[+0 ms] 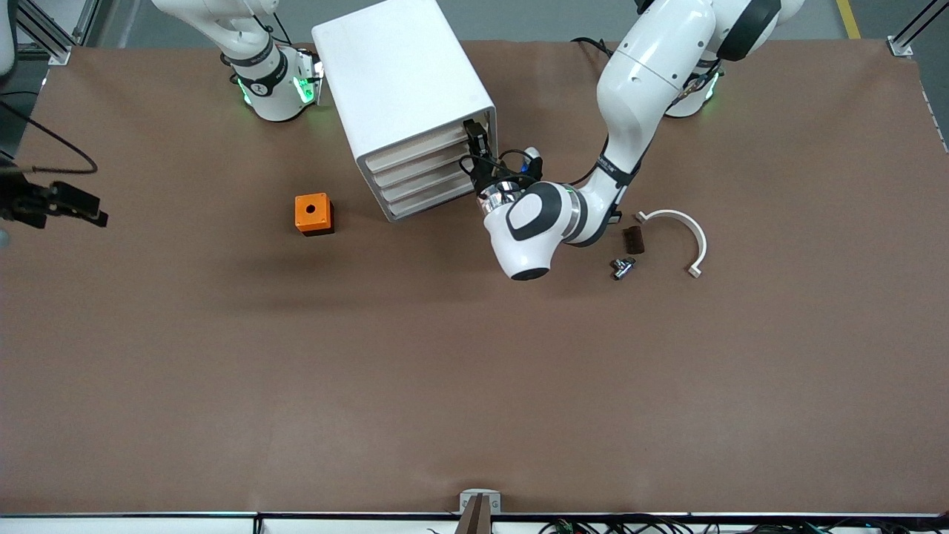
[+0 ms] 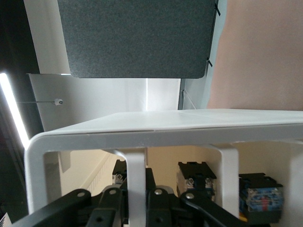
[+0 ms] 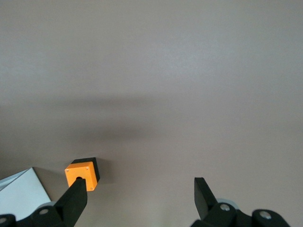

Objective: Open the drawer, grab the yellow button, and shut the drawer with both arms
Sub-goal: 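Pull the drawer open with the left gripper while the right gripper approaches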

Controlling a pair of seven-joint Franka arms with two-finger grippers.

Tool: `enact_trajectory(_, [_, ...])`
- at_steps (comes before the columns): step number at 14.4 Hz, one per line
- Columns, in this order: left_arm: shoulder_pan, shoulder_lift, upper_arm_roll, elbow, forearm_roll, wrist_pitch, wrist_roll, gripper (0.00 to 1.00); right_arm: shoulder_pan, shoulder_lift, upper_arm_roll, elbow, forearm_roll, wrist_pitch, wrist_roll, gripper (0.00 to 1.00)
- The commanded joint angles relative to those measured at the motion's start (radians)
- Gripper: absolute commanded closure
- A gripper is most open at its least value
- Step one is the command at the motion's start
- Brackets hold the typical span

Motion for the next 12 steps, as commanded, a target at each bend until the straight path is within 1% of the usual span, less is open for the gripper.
enact_trajectory(1, [0.062, -0.009, 0.007, -0.002, 0.000, -0.001, -0.004, 0.91, -0.024, 0.053, 0.013, 0.036, -0.013, -0.012, -0.010, 0.00])
enact_trajectory(3, [0.100, -0.009, 0.007, -0.002, -0.002, 0.000, -0.006, 0.90, -0.015, 0.060, 0.013, 0.036, -0.012, -0.013, 0.039, 0.03])
enact_trajectory(4, [0.123, -0.007, 0.007, -0.002, -0.003, 0.003, -0.006, 0.90, -0.007, 0.060, 0.018, 0.034, 0.004, -0.021, 0.149, 0.00])
enact_trajectory(5, [0.143, -0.007, 0.007, -0.001, -0.005, 0.005, -0.006, 0.89, 0.012, 0.058, 0.024, 0.027, 0.008, -0.024, 0.257, 0.00])
enact_trajectory(7, [0.183, -0.007, 0.007, 0.001, -0.008, 0.005, -0.006, 0.88, 0.107, 0.054, 0.027, 0.025, 0.019, -0.050, 0.459, 0.00])
enact_trajectory(8, [0.200, -0.007, 0.007, 0.001, -0.008, 0.005, -0.006, 0.88, 0.155, 0.046, 0.029, 0.025, 0.030, -0.058, 0.593, 0.00])
enact_trajectory(9, [0.214, -0.007, 0.007, 0.001, -0.008, 0.005, -0.006, 0.88, 0.195, 0.041, 0.030, 0.025, 0.056, -0.070, 0.708, 0.00])
enact_trajectory(10, [0.224, -0.007, 0.007, 0.002, -0.010, 0.007, -0.006, 0.88, 0.235, 0.037, 0.030, 0.027, 0.101, -0.079, 0.822, 0.00])
enact_trajectory(11, [0.234, -0.007, 0.007, 0.004, -0.008, 0.005, -0.004, 0.88, 0.271, 0.028, 0.030, 0.027, 0.131, -0.081, 0.905, 0.00])
enact_trajectory(12, [0.235, -0.007, 0.007, 0.011, -0.005, 0.005, -0.004, 0.87, 0.325, 0.024, 0.032, 0.027, 0.142, -0.079, 0.992, 0.00])
